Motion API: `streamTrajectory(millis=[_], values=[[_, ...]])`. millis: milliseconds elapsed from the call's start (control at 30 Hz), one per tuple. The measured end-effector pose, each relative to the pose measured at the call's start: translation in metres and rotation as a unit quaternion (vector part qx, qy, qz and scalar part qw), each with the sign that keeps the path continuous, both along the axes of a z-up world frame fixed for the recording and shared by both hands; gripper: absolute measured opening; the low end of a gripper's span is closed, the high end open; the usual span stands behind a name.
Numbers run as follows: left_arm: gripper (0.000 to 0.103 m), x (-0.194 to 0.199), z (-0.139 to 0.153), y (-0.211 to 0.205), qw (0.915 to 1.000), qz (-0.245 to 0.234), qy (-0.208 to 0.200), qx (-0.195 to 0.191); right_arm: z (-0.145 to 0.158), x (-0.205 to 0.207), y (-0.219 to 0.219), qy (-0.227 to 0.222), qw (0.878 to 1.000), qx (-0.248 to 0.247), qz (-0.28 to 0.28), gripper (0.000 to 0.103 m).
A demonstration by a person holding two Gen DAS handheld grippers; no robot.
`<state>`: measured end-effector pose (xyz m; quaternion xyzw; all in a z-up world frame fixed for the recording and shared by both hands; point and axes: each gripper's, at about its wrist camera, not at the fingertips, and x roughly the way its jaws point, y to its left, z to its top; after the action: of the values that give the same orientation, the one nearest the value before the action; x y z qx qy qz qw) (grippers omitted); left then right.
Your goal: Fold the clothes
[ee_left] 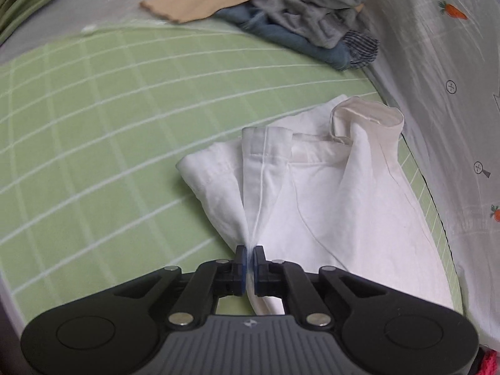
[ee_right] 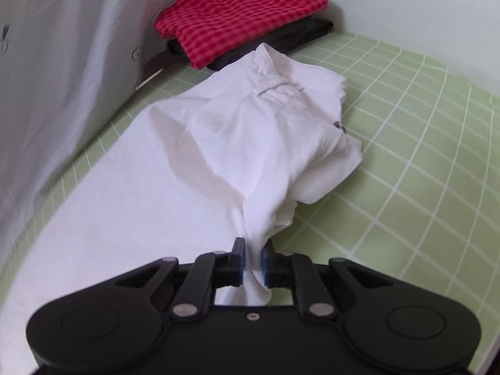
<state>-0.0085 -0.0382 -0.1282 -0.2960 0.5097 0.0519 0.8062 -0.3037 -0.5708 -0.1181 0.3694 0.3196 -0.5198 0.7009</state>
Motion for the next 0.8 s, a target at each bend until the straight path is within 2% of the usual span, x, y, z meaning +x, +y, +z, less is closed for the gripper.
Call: streamTrajectory(millis=[33, 67, 100, 133, 233, 300, 333, 367, 400, 567, 700, 800], values=[[0.014, -0.003, 0.003, 0.005, 1.0, 0.004, -0.003, -0.001, 0.001, 0.0, 0.003, 0.016, 1.0, -0.001, -0.002, 0.021], [0.013, -0.005, 0.008, 0.008, 0.9999, 0.007, -0.01, 0.007, 0.002, 0.0, 0.007, 0.027, 1.0, -0.002, -0.008, 0.031], [0.014, -0.007, 0.015, 0.011, 0.9995, 0.008, -0.02, 0.023, 0.004, 0.0, 0.012, 0.036, 0.999, -0.003, -0.013, 0.046], [0.016, -0.007, 0.021, 0.013, 0.999, 0.003, -0.029, 0.035, 0.007, 0.0, 0.018, 0.037, 0.999, -0.006, -0.015, 0.053], [0.03, 0.002, 0.036, 0.019, 0.9963, -0.026, -0.052, 0.063, 0.017, 0.007, 0.041, 0.024, 1.0, -0.017, -0.009, 0.068], [0.032, 0.012, 0.039, 0.017, 0.994, -0.055, -0.063, 0.071, 0.023, 0.018, 0.058, 0.027, 0.999, -0.032, 0.001, 0.085], [0.032, 0.016, 0.039, 0.015, 0.9928, -0.069, -0.066, 0.072, 0.026, 0.023, 0.067, 0.029, 0.999, -0.042, 0.009, 0.089], [0.035, 0.021, 0.038, 0.013, 0.9917, -0.083, -0.067, 0.071, 0.029, 0.031, 0.077, 0.032, 0.998, -0.053, 0.021, 0.099], [0.037, 0.026, 0.036, 0.011, 0.9906, -0.096, -0.068, 0.07, 0.033, 0.038, 0.087, 0.037, 0.997, -0.064, 0.031, 0.103], [0.039, 0.051, 0.023, 0.005, 0.9845, -0.15, -0.063, 0.066, 0.04, 0.066, 0.137, 0.062, 0.992, -0.094, 0.065, 0.103], [0.04, 0.073, 0.012, 0.003, 0.9784, -0.188, -0.056, 0.065, 0.037, 0.07, 0.169, 0.055, 0.994, -0.074, 0.057, 0.103], [0.037, 0.082, 0.007, -0.001, 0.973, -0.215, -0.062, 0.056, 0.035, 0.073, 0.188, 0.068, 0.993, -0.07, 0.06, 0.103]])
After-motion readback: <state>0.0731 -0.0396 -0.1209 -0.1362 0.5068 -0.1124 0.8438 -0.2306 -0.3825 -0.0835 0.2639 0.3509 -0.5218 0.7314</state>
